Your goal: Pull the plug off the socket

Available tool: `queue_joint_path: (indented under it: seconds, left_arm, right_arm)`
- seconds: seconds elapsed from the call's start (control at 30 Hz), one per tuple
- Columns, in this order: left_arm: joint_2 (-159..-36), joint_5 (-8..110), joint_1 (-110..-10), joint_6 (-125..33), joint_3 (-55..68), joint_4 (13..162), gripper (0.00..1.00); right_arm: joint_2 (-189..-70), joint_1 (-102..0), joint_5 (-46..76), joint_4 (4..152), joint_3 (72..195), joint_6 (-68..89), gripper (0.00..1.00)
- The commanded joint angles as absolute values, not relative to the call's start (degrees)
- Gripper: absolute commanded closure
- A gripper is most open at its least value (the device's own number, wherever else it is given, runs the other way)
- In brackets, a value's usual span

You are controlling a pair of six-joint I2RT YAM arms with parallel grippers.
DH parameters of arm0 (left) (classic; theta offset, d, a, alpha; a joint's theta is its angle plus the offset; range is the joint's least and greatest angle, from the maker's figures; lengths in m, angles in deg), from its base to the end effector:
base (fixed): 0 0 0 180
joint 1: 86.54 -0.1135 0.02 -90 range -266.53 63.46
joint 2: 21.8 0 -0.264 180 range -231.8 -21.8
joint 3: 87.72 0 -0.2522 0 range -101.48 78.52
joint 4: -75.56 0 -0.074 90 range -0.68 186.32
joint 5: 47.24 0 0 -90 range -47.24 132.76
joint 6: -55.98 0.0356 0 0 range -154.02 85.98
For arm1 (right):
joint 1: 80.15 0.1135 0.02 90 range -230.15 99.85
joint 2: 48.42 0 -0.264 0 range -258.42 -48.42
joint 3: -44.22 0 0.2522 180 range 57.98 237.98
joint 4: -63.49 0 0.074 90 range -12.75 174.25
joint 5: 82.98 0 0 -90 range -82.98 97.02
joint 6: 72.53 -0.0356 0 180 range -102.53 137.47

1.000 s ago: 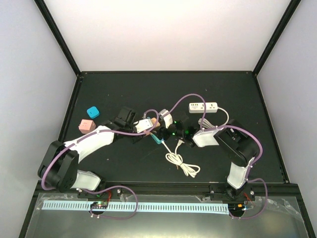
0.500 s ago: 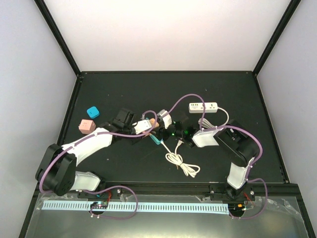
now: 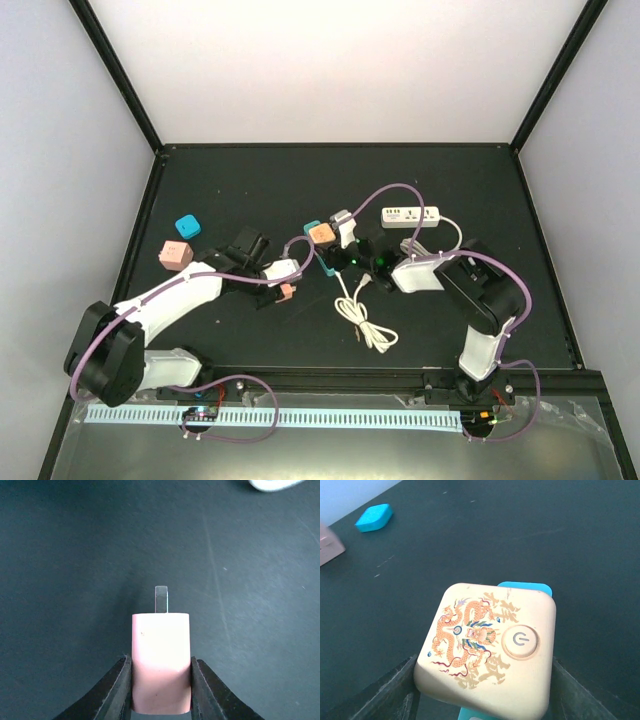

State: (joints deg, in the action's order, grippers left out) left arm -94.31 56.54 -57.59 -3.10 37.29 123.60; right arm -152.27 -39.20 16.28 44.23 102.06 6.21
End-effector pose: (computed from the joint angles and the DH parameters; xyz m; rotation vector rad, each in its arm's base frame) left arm 0.1937 -0.1169 0.1905 1.4059 2.3001 -0.3155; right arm 0.2650 0.2375 0.1393 -0.6420 2.0115 0.7248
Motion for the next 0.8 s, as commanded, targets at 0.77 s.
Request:
queue_joint_path:
  seconds: [0.77]
  left_arm:
    - [-99.3,51.9,-86.2,2.2,26.4,128.6,0.84]
  right_arm:
    - [-154.8,-40.5,7.8,54.9,101.9,6.1,0.97]
